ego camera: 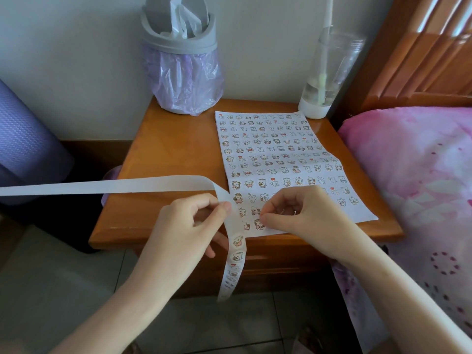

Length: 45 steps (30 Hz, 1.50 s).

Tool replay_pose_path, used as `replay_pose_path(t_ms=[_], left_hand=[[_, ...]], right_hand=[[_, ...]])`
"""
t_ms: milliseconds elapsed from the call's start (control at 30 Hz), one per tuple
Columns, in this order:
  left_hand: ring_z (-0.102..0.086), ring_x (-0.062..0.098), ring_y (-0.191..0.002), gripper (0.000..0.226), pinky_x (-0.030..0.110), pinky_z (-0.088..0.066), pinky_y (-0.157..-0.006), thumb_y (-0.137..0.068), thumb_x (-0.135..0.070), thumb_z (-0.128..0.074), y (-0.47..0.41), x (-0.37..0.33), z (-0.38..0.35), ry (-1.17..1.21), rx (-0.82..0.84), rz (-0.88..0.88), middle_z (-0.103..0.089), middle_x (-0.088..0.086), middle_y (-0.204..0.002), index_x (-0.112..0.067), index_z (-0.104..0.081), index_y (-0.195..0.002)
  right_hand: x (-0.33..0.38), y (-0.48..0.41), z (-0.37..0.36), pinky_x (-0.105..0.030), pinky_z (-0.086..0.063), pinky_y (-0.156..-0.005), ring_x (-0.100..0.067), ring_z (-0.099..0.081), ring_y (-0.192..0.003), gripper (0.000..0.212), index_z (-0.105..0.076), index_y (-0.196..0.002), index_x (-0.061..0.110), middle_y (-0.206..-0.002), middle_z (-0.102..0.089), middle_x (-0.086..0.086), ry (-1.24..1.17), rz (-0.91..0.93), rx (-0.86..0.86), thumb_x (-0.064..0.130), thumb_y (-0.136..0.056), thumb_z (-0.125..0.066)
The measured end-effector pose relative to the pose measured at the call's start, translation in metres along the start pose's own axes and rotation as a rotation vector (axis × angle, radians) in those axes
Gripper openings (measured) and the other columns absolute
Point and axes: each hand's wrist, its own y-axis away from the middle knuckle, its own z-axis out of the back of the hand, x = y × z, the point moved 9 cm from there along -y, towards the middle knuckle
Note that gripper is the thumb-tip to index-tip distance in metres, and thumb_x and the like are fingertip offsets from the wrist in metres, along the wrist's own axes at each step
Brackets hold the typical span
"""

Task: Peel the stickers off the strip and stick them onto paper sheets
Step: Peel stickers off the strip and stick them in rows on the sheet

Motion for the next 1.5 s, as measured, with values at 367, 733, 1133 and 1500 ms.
replay_pose_path(t_ms=[367,733,1133,1500], left_hand=[[-0.065,0.0,-0.051,0.016,0.009,-0.044,-0.04,-0.088,-0.031,-0.054,0.001,-0.003,-0.001,-0.001,-0.002,0.006,-0.069,-0.017,-0.089,-0.021,-0.066,-0.091],[-0.062,-0.001,-0.045,0.015,0.011,-0.046,-0.041,-0.088,-0.029,-0.055,0.002,-0.004,0.0,-0.016,-0.007,-0.001,-0.071,-0.014,-0.086,-0.02,-0.067,-0.091],[-0.062,0.002,-0.045,0.014,0.01,-0.044,-0.04,-0.088,-0.032,-0.055,0.001,-0.002,0.001,-0.002,0.007,0.012,-0.07,-0.017,-0.086,-0.024,-0.065,-0.092],[-0.068,0.018,-0.051,0.028,0.035,-0.058,-0.061,-0.079,-0.041,-0.054,0.009,-0.02,0.015,0.235,-0.103,-0.035,-0.073,-0.003,-0.069,-0.018,-0.068,-0.087]], right_hand=[[0.003,0.004,-0.003,-0.006,-0.04,-0.053,0.007,-0.051,-0.057,0.005,-0.068,-0.078,0.02,-0.07,-0.063,0.009,0.071,0.03,-0.043,0.017,-0.08,-0.071],[-0.003,0.003,-0.003,-0.01,-0.037,-0.052,0.005,-0.047,-0.056,0.021,-0.061,-0.086,0.028,-0.065,-0.055,0.011,0.152,0.033,-0.093,0.038,-0.074,-0.075],[-0.006,0.004,-0.003,-0.01,-0.04,-0.053,0.004,-0.048,-0.057,0.011,-0.059,-0.087,0.027,-0.07,-0.057,0.009,0.123,0.03,-0.086,0.029,-0.082,-0.069],[0.038,0.038,-0.01,-0.015,-0.048,-0.066,-0.008,-0.064,-0.08,0.008,-0.069,-0.087,0.025,-0.084,-0.07,0.011,-0.145,0.256,-0.01,0.027,-0.079,-0.071]])
